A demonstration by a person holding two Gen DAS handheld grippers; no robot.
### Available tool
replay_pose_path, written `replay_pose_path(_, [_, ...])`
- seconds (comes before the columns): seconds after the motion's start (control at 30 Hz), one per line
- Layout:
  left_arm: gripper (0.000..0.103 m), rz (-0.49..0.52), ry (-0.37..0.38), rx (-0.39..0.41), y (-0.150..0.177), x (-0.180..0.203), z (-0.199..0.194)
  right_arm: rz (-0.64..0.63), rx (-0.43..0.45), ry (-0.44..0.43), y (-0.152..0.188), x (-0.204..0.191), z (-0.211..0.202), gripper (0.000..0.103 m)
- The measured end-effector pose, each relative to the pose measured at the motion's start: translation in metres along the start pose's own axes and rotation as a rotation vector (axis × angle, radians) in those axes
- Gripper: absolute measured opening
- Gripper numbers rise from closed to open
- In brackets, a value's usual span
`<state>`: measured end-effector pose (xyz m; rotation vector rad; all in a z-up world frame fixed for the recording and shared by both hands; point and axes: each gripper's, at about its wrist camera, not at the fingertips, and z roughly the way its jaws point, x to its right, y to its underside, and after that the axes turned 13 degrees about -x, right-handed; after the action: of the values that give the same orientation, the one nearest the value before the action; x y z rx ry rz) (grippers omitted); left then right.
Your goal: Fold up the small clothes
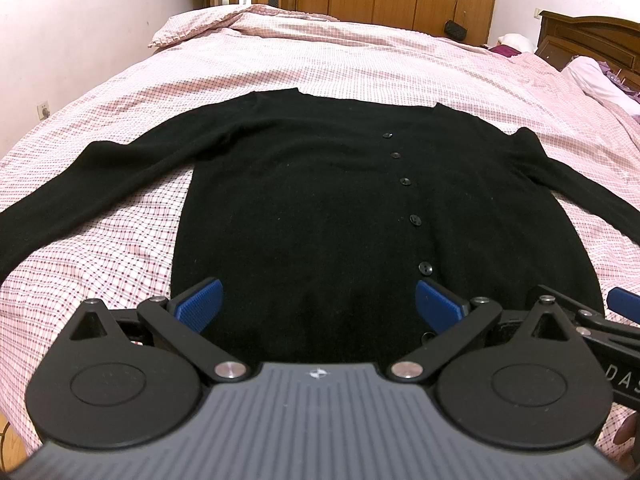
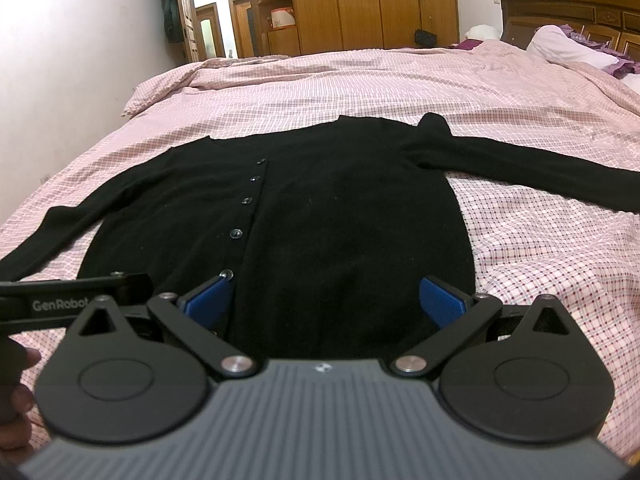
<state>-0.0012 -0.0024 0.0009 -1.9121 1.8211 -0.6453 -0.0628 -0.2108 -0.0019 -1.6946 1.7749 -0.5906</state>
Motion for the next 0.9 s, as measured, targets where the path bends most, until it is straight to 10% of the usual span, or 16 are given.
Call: replay_pose_path(0.9, [0.103, 0.003, -0.001, -0.008, 0.0009, 0.0004, 0.0004, 0.002, -0.011, -0.014, 0.0015, -0.0017, 0.0063, 0.103])
